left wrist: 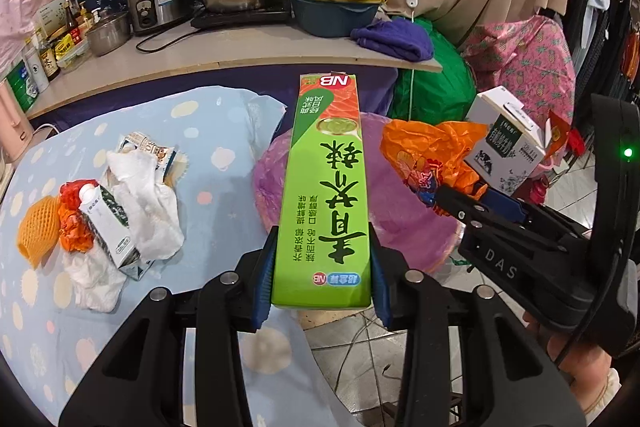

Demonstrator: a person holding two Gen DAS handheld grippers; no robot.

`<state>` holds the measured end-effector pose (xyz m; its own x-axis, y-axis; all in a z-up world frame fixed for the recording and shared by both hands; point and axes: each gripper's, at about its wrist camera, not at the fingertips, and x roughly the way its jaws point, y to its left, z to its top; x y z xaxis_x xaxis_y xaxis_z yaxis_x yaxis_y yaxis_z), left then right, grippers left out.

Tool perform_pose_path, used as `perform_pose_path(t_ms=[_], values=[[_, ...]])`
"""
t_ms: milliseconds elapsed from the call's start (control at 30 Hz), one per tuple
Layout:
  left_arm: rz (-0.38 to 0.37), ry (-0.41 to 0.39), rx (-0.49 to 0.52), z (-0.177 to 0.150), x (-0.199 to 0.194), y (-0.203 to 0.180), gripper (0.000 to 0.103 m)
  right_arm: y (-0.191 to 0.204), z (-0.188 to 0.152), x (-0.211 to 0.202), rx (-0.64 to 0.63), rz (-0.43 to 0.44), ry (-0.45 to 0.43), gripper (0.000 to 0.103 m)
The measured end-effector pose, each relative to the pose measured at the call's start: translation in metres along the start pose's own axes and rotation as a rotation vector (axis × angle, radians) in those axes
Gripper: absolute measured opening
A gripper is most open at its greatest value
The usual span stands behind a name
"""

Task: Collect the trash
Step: 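Carry the juice box and orange bag over the wastebasket and release both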

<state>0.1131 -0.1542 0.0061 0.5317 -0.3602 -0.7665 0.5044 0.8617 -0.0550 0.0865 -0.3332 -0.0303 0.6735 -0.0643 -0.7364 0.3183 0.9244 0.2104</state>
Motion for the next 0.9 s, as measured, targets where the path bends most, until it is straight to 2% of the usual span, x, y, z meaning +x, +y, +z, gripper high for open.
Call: perform_pose_path(t_ms=[267, 500, 600, 633, 900], values=[[0.025, 0.069, 0.023, 0.002, 0.036, -0.005, 0.038, -0.007, 0.003, 0.028, 0.0, -0.028, 0.042, 0.043], [0.039, 0.097, 0.024, 0.002, 0.05, -0.006, 0.038, -0.007, 0.004, 0.036, 0.006, -0.037, 0.047, 0.05], [0.055, 0.087, 0.018, 0.002, 0.049, -0.004, 0.058, -0.007, 0.006, 0.033, 0.012, -0.043, 0.032, 0.062], [0.063, 0.078, 0.016, 0.002, 0.047, -0.003, 0.066, -0.007, 0.006, 0.033, 0.013, -0.039, 0.028, 0.063], [0.073, 0.049, -0.003, 0.004, 0.036, 0.006, 0.069, -0.004, 0.01, 0.023, 0.013, -0.033, 0.004, 0.064]])
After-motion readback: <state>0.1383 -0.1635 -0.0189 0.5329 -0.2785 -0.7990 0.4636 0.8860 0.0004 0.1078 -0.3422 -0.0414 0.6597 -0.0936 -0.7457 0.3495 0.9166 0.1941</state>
